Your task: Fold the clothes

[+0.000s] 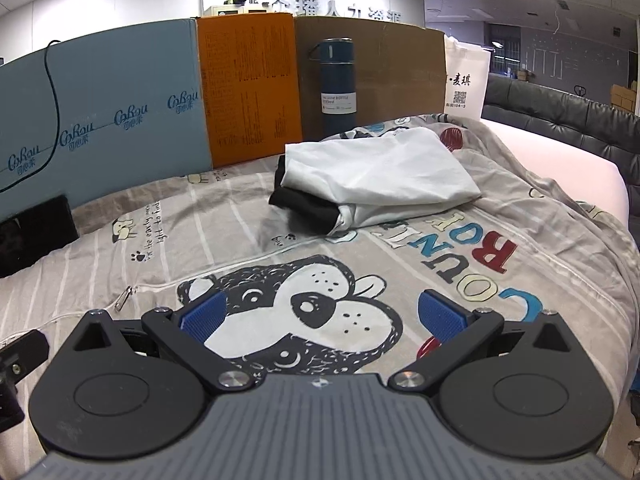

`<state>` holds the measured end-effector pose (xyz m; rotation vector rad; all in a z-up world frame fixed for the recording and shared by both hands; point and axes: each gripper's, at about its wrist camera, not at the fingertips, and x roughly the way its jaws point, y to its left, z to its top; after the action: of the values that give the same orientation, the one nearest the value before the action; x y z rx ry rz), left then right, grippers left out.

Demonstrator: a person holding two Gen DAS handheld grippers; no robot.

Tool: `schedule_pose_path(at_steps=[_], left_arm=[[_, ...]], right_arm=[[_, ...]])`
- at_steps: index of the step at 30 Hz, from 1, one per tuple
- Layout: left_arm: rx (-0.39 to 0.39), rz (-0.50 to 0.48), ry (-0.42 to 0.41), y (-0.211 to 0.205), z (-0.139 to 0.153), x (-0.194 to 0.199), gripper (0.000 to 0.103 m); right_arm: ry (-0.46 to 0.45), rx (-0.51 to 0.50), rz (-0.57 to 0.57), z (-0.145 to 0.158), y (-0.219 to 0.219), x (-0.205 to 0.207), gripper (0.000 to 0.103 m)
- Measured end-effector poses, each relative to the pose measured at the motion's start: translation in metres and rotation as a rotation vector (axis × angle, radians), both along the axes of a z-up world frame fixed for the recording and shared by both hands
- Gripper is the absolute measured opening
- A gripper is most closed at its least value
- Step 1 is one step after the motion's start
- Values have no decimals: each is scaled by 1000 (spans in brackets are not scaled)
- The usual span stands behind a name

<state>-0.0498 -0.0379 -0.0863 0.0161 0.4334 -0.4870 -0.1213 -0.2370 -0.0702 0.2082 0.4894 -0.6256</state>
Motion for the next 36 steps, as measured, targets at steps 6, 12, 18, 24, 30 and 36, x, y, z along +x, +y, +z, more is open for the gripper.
schedule_pose_path(at_steps=[6, 12, 18, 24, 30, 36], left_arm=[[-12, 18, 4, 4, 0, 3, 103], [-9, 20, -5, 4, 1, 1, 103], [-8, 15, -10, 3, 1, 0, 103], [-10, 7, -10, 3, 2, -1, 103], [-7, 4, -14, 3, 2, -2, 103], [-2, -3, -13, 2, 1, -3, 103]], right_arm=[[31, -2, -8, -6, 3, 3, 103], [59, 6, -8, -12, 3, 4, 103], [59, 0, -16, -11, 5, 3, 103], [52, -5, -23, -10, 4, 1, 103], [45, -5, -27, -9, 3, -1, 103], [35, -31, -30, -7, 7, -4, 103]])
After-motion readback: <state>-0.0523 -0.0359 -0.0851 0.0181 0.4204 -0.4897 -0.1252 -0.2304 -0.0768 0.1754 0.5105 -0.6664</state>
